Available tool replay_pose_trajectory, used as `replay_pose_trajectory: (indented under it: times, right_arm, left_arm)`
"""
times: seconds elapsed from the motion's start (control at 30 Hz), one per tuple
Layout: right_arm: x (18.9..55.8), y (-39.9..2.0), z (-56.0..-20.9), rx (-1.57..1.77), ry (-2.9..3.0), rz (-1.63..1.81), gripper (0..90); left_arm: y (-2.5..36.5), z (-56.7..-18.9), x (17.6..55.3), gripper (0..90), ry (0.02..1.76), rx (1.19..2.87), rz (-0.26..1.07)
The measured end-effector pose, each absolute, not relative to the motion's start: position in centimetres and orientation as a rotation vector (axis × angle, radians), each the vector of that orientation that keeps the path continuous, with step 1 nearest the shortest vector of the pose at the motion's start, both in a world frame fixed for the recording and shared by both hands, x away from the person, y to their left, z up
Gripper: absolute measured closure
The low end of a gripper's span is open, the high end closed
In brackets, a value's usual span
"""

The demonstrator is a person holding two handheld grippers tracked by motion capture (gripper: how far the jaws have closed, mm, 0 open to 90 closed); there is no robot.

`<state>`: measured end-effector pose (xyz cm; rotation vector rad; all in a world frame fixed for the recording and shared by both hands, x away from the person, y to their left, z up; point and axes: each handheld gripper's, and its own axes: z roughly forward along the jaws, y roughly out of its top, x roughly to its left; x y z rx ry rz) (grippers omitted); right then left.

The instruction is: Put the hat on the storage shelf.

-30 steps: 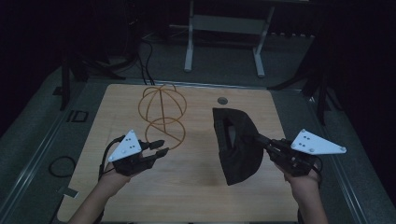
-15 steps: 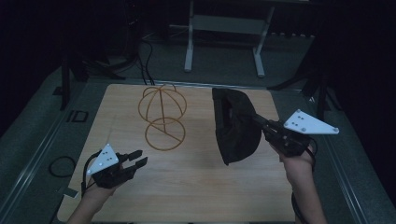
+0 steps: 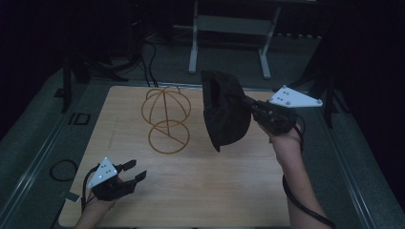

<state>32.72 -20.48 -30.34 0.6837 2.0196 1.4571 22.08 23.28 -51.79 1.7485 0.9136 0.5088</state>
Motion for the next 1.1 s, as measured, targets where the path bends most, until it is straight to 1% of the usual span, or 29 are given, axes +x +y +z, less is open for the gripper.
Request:
replay_pose_trajectory:
  times: [0.03, 0.1, 0.17, 0.2, 0.23, 0.33, 0.6, 0.7, 0.87, 1.1]
  right_arm:
    - [32.9, -20.1, -30.3, 0.682, 2.017, 1.457, 88.7]
    - [33.1, -19.6, -30.2, 0.679, 2.025, 1.464, 88.7]
    - [33.5, -18.9, -30.2, 0.679, 2.033, 1.463, 88.7]
    - [33.8, -18.4, -30.0, 0.680, 2.043, 1.473, 88.7]
    - [33.9, -18.1, -30.0, 0.678, 2.045, 1.472, 88.7]
    - [34.4, -16.6, -29.6, 0.667, 2.054, 1.461, 88.7]
    - [35.9, -13.1, -29.0, 0.649, 2.093, 1.430, 88.7]
    - [36.5, -11.7, -28.9, 0.641, 2.107, 1.413, 88.7]
    - [37.2, -9.9, -28.9, 0.643, 2.137, 1.387, 88.7]
    - [38.3, -7.6, -29.9, 0.637, 2.214, 1.348, 88.6]
  left_arm:
    - [23.2, -52.0, 22.1, 29.3, 0.926, 1.754, 0.507]
    - [23.1, -52.5, 22.1, 13.9, 0.941, 1.749, 0.494]
    - [22.9, -52.9, 22.2, 3.1, 0.955, 1.779, 0.493]
    - [22.9, -53.1, 22.1, 1.7, 0.965, 1.784, 0.506]
    - [22.8, -53.4, 22.0, 1.7, 0.978, 1.788, 0.528]
    - [23.1, -53.9, 21.9, 1.7, 1.004, 1.777, 0.531]
    - [24.3, -54.4, 21.7, 1.8, 1.059, 1.697, 0.556]
    - [24.5, -54.4, 21.5, 1.8, 1.060, 1.684, 0.584]
    - [24.5, -54.8, 21.5, 1.9, 1.051, 1.713, 0.581]
    - [24.3, -54.5, 21.3, 1.9, 1.043, 1.693, 0.584]
